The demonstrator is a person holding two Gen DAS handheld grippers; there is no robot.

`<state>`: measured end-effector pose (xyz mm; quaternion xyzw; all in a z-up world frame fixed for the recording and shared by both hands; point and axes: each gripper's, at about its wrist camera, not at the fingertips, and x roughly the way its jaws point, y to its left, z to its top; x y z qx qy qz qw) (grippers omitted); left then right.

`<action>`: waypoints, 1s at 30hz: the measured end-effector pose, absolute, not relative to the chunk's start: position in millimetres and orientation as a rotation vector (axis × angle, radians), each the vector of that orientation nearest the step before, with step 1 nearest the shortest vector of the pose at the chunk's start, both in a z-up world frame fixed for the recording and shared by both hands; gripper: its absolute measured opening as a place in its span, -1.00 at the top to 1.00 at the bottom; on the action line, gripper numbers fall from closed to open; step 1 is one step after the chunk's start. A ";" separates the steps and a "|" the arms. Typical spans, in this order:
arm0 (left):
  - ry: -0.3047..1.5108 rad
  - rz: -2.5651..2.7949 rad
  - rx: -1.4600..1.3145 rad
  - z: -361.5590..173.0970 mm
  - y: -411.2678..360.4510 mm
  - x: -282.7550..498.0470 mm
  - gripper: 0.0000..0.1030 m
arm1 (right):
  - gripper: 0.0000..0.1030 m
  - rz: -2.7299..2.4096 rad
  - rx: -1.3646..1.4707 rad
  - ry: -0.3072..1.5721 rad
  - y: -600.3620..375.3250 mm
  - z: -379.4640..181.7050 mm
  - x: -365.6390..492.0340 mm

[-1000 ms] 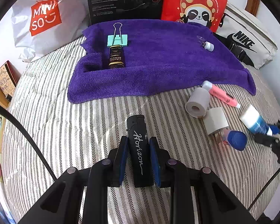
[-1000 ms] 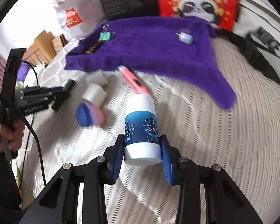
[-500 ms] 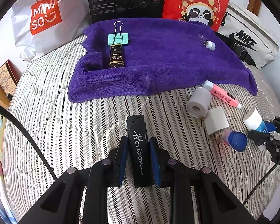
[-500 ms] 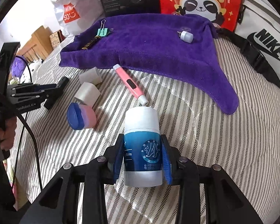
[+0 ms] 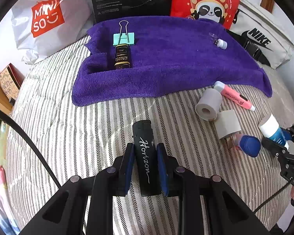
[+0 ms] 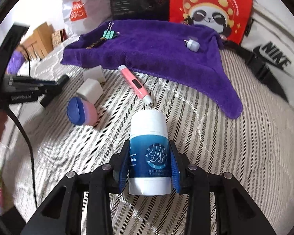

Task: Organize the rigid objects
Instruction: 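Carry the Horizon case and white-and-blue stick toward the towel with both tools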

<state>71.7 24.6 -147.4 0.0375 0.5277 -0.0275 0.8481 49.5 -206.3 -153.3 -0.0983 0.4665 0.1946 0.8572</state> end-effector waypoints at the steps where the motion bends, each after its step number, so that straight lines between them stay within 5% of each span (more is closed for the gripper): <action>1: 1.114 -0.056 0.087 -147.5 23.0 72.3 0.55 | 0.28 0.408 -0.205 0.972 -207.1 -153.6 48.6; 30: 1.107 -0.069 0.047 -129.8 29.3 58.8 0.58 | 0.30 0.460 -0.090 0.964 -224.1 -124.7 58.9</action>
